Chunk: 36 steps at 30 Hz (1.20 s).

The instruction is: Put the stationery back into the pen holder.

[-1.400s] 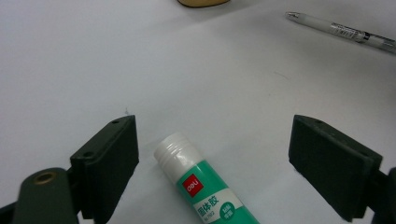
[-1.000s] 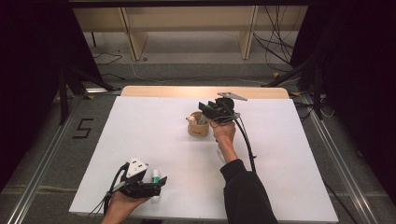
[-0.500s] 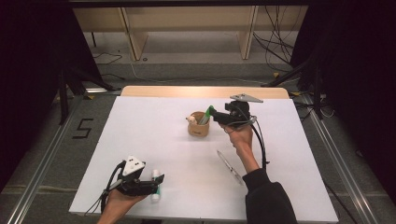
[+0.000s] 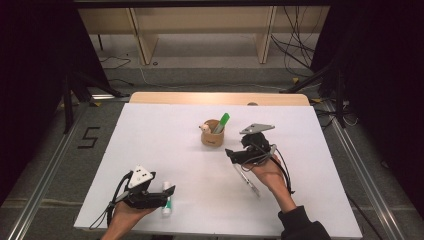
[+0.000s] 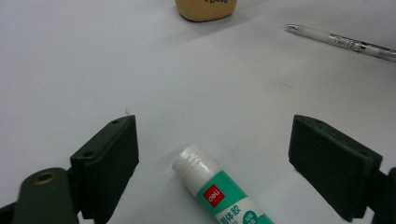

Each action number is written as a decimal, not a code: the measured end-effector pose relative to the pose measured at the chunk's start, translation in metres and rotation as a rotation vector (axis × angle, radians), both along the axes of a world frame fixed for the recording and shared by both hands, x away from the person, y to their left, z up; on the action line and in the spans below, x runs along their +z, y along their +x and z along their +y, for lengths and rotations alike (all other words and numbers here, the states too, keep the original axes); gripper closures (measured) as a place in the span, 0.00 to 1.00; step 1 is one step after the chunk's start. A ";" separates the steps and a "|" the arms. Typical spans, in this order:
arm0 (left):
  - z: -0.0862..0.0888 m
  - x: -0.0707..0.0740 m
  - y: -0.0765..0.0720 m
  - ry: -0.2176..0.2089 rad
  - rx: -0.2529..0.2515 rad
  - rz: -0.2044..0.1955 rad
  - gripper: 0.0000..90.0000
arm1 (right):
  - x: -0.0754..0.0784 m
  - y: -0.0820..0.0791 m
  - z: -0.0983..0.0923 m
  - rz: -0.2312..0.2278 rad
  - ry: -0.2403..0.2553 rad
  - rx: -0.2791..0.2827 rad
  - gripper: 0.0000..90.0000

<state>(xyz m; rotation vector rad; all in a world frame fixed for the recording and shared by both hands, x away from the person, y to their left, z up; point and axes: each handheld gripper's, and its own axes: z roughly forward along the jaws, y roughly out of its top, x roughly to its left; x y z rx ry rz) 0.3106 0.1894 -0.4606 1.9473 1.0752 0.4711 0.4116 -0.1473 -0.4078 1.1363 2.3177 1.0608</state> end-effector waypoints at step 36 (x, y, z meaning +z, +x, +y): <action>0.000 0.002 -0.005 -0.033 -0.055 -0.070 0.17 | -0.042 -0.005 -0.004 0.302 -0.243 0.056 0.58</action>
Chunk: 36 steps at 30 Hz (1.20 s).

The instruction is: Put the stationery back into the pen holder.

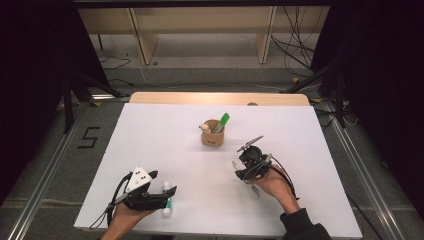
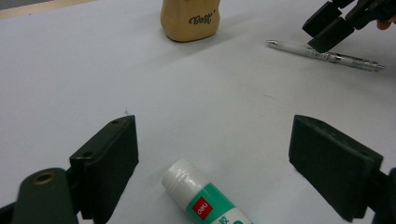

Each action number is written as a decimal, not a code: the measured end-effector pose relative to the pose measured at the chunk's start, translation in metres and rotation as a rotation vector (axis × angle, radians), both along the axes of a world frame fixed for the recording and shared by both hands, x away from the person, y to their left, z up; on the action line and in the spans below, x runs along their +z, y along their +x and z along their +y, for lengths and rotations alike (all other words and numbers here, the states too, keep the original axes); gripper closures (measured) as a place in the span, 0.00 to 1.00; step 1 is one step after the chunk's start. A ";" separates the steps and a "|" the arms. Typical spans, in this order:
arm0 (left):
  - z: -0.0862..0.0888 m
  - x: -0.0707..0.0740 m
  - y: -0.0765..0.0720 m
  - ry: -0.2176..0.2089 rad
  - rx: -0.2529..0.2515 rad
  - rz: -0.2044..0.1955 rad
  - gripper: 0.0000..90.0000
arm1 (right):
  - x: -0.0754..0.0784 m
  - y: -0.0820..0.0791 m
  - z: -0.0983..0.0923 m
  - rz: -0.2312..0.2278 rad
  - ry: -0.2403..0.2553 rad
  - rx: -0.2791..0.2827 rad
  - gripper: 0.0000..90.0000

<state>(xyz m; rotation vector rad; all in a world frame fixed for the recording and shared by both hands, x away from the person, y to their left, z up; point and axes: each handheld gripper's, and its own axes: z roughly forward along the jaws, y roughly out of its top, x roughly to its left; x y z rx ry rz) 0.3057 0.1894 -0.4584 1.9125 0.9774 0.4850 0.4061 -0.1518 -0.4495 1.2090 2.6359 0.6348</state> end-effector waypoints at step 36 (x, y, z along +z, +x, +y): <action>-0.003 -0.002 0.000 0.018 -0.009 0.006 0.17 | -0.011 0.007 0.004 0.081 -0.044 0.020 0.79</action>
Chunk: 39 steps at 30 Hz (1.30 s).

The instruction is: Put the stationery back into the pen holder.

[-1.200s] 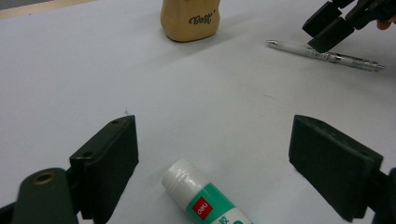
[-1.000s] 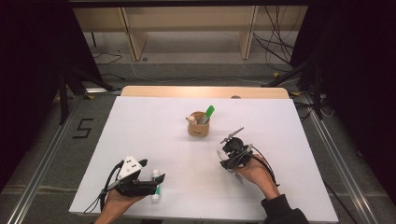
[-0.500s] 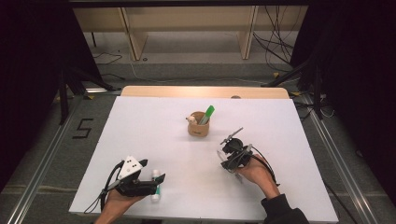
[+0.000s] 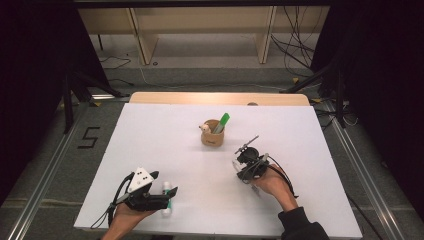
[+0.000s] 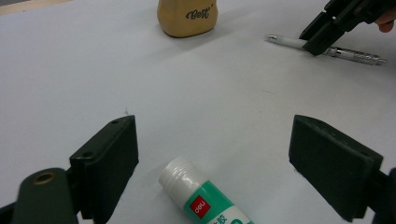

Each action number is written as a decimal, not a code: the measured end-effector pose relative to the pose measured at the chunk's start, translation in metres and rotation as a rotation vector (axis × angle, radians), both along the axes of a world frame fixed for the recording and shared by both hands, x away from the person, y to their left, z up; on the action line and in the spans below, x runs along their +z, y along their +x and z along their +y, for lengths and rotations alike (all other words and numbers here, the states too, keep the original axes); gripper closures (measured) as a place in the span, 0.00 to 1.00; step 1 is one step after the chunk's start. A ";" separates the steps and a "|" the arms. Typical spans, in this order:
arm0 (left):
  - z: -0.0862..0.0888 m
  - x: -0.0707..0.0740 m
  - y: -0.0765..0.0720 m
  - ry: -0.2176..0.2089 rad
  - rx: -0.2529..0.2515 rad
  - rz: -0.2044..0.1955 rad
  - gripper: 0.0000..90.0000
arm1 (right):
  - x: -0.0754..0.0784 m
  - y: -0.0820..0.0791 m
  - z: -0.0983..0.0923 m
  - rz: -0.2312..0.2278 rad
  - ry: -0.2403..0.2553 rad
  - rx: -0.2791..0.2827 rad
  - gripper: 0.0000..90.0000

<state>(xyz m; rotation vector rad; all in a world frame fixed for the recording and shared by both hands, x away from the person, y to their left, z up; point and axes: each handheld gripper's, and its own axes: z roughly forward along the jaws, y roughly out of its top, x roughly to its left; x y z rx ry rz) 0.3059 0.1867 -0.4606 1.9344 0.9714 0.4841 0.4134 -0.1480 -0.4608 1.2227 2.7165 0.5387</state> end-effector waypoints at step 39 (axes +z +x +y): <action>-0.002 -0.001 0.000 0.011 -0.007 0.003 0.17 | 0.004 0.012 0.019 0.037 -0.144 0.010 0.88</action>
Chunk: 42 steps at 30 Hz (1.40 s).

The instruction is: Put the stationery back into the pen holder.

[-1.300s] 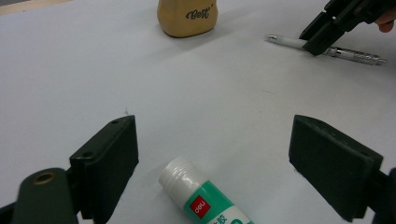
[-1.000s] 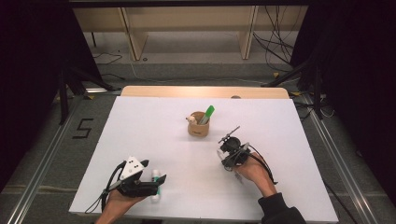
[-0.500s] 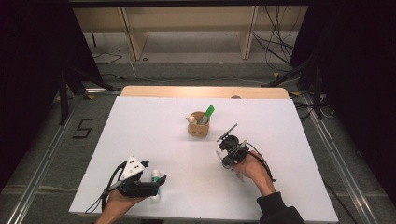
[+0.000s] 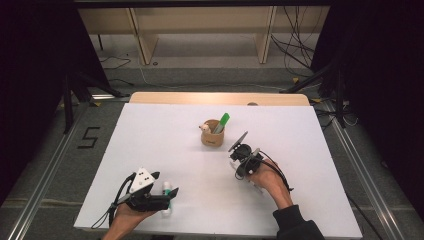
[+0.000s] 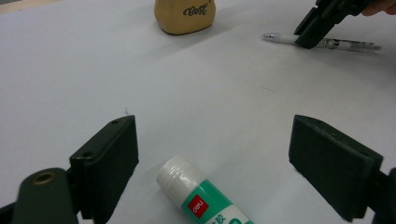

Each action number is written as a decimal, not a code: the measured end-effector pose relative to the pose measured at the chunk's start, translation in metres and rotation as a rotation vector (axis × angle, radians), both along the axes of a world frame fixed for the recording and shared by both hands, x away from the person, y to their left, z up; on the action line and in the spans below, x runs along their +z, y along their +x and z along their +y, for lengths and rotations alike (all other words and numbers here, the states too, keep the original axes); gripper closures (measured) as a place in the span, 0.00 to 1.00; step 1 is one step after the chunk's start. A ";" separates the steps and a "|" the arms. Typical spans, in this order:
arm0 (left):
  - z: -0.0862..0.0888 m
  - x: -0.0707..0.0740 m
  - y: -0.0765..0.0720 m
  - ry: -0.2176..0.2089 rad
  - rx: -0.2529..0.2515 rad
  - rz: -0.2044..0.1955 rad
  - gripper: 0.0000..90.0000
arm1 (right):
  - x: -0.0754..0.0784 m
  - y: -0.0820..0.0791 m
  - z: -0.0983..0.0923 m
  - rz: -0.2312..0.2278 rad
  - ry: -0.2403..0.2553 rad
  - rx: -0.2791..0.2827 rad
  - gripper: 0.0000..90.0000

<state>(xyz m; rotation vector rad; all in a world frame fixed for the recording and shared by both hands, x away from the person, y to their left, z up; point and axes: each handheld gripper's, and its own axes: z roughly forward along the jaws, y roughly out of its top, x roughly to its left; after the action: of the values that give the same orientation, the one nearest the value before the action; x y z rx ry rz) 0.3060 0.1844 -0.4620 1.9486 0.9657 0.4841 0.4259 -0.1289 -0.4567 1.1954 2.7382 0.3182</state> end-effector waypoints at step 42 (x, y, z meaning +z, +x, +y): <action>0.001 -0.001 0.000 -0.004 0.001 -0.001 0.17 | 0.064 -0.018 -0.036 -0.620 0.579 -0.060 0.89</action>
<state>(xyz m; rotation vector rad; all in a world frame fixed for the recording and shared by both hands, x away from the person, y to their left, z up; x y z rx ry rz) 0.3064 0.1856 -0.4625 1.9444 0.9668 0.4832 0.4078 -0.1654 -0.3928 1.0341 2.1115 1.2920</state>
